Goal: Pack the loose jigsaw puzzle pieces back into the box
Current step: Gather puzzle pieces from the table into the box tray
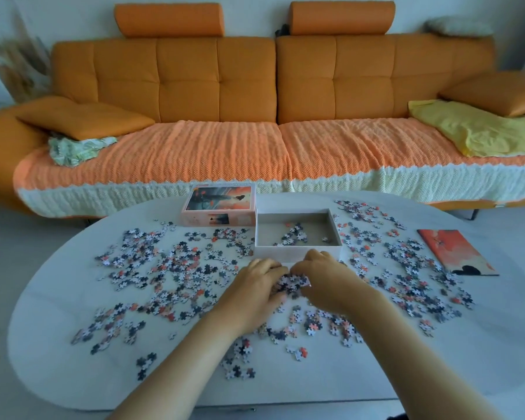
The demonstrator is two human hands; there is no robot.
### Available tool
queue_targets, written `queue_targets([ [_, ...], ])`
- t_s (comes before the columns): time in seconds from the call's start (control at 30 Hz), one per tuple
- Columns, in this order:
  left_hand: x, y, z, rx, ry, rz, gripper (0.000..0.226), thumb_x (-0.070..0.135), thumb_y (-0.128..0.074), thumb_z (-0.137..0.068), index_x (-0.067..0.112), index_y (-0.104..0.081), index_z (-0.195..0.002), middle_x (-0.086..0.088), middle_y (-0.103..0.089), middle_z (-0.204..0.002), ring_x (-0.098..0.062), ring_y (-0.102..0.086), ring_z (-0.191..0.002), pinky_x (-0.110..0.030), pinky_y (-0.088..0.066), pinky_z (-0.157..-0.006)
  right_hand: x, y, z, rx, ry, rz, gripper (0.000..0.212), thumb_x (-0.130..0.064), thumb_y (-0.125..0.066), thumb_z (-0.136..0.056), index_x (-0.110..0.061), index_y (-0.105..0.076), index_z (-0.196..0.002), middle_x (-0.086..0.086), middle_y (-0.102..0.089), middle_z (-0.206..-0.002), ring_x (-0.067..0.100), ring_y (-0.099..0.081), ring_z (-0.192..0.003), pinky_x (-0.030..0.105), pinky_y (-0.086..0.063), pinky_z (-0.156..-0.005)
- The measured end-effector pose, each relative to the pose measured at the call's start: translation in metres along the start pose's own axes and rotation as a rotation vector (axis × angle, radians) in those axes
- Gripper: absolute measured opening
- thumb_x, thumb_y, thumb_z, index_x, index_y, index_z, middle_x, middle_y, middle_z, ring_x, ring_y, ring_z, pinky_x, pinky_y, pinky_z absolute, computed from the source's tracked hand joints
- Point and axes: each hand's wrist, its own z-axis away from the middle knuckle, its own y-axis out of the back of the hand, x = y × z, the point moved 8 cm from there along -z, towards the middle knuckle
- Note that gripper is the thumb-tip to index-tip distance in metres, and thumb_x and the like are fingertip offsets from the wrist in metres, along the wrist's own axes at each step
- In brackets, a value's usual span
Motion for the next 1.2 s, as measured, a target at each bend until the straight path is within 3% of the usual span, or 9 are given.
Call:
queue_targets([
  [0.17, -0.005, -0.004, -0.012, -0.099, 0.038, -0.083, 0.041, 0.039, -0.055, -0.096, 0.03, -0.051, -0.136, 0.006, -0.044, -0.123, -0.017, -0.036, -0.122, -0.037, -0.039, -0.1, -0.006, 0.0, -0.008, -0.026, 0.019, 0.018, 0.033, -0.031, -0.058, -0.092, -0.031, -0.058, -0.125, 0.0, -0.047, -0.114, 0.021, -0.045, -0.109, 0.038, -0.047, -0.092],
  [0.3, -0.001, -0.002, -0.015, -0.051, 0.055, 0.006, 0.029, 0.019, -0.06, -0.094, 0.023, -0.064, -0.122, 0.006, -0.046, -0.097, -0.016, -0.051, -0.093, -0.036, -0.048, -0.081, -0.012, 0.003, -0.014, -0.059, -0.03, 0.012, 0.019, -0.018, -0.052, -0.092, -0.021, -0.071, -0.095, -0.001, -0.056, -0.089, 0.019, -0.055, -0.085, 0.027, -0.043, -0.069],
  [0.47, -0.004, 0.004, -0.019, -0.005, 0.108, 0.123, 0.015, 0.011, -0.066, -0.089, 0.019, -0.073, -0.1, 0.006, -0.056, -0.099, -0.012, -0.058, -0.09, -0.026, -0.048, -0.086, -0.009, 0.012, -0.018, -0.037, -0.053, 0.005, 0.019, -0.017, -0.062, -0.086, -0.023, -0.077, -0.095, -0.004, -0.071, -0.097, 0.016, -0.063, -0.092, 0.029, -0.053, -0.082],
  [0.57, -0.005, 0.009, -0.024, -0.031, 0.137, 0.185, 0.014, 0.009, -0.069, -0.087, 0.017, -0.074, -0.097, 0.004, -0.065, -0.097, -0.007, -0.057, -0.083, -0.021, -0.048, -0.084, -0.003, 0.02, -0.016, -0.032, -0.073, -0.13, 0.016, -0.02, -0.072, -0.081, -0.027, -0.078, -0.094, -0.008, -0.071, -0.09, 0.008, -0.061, -0.078, 0.019, -0.049, -0.069],
  [0.7, -0.012, 0.033, -0.038, 0.053, 0.17, 0.335, 0.011, 0.011, -0.068, -0.089, 0.017, -0.072, -0.098, 0.012, -0.065, -0.087, 0.001, -0.058, -0.073, -0.013, -0.043, -0.067, 0.007, 0.055, -0.017, 0.096, -0.081, -0.271, 0.009, -0.018, -0.072, -0.084, -0.026, -0.076, -0.088, -0.014, -0.065, -0.069, 0.007, -0.064, -0.063, 0.013, -0.051, -0.056],
  [0.8, -0.021, 0.06, -0.053, 0.228, 0.182, 0.435, 0.009, 0.012, -0.068, -0.089, 0.017, -0.071, -0.096, 0.013, -0.062, -0.083, 0.002, -0.057, -0.073, -0.008, -0.04, -0.061, 0.025, 0.086, -0.026, 0.313, -0.112, -0.356, 0.011, -0.019, -0.073, -0.083, -0.029, -0.074, -0.081, -0.007, -0.068, -0.079, 0.014, -0.065, -0.069, 0.023, -0.055, -0.062],
  [0.97, -0.029, 0.062, -0.072, 0.375, 0.192, 0.355, 0.012, 0.012, -0.067, -0.088, 0.015, -0.071, -0.099, 0.0, -0.064, -0.098, -0.01, -0.059, -0.082, -0.012, -0.042, -0.069, 0.033, 0.086, -0.048, 0.436, -0.089, -0.282, 0.012, -0.018, -0.067, -0.089, -0.02, -0.076, -0.096, -0.002, -0.066, -0.084, 0.008, -0.053, -0.066, 0.012, -0.037, -0.055],
  [1.1, -0.028, 0.044, -0.085, 0.302, 0.163, 0.259, 0.025, 0.016, -0.058, -0.096, 0.013, -0.067, -0.12, -0.003, -0.063, -0.115, -0.016, -0.059, -0.099, -0.021, -0.041, -0.083, 0.031, 0.06, -0.055, 0.263, -0.08, -0.258, 0.024, -0.022, -0.056, -0.097, -0.025, -0.07, -0.116, -0.005, -0.066, -0.08, 0.016, -0.06, -0.069, 0.022, -0.045, -0.058],
  [1.2, -0.021, 0.041, -0.089, 0.253, 0.082, 0.155, 0.026, 0.019, -0.054, -0.098, 0.017, -0.067, -0.121, -0.001, -0.063, -0.113, -0.018, -0.058, -0.102, -0.026, -0.044, -0.084, 0.033, 0.066, -0.051, 0.361, -0.055, -0.23, 0.022, -0.019, -0.056, -0.097, -0.02, -0.074, -0.11, -0.001, -0.072, -0.091, 0.018, -0.063, -0.077, 0.024, -0.048, -0.07],
])
